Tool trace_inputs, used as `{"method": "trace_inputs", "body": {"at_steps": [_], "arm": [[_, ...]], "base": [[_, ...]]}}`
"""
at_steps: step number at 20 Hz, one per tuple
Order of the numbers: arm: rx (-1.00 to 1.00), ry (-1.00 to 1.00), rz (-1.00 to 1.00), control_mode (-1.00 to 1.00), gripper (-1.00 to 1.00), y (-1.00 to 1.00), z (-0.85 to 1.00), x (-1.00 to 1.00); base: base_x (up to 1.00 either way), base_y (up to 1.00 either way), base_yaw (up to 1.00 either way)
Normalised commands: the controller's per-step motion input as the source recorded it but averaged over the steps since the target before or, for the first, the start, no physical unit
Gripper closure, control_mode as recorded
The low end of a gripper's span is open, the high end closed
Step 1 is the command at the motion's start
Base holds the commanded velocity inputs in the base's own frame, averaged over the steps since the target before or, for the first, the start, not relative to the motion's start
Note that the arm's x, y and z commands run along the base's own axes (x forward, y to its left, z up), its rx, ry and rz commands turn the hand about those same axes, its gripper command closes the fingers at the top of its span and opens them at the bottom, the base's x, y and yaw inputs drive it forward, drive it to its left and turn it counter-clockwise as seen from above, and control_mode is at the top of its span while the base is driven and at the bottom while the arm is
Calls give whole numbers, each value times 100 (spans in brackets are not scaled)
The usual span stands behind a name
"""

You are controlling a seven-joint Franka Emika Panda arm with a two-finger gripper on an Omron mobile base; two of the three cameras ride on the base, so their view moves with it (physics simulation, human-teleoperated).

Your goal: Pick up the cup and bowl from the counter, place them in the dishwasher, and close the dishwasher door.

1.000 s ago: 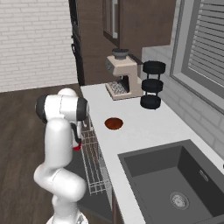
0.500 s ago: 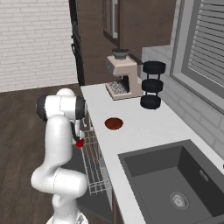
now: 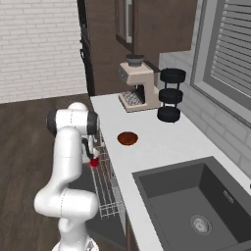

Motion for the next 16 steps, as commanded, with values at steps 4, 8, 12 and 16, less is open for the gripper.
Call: {"method": "trace_inputs", "body": {"at_steps": [4, 8, 12, 16], "arm": [[-2, 0, 0, -100, 100, -20, -45, 42], [-8, -1, 0, -100, 100, -3, -56, 41], [-8, -2, 0, -100, 100, 0, -57, 40], [-2, 0, 0, -100, 100, 0, -38, 44]], "base": [[0, 0, 0], [0, 0, 0], [0, 0, 0], [0, 0, 0]]}}
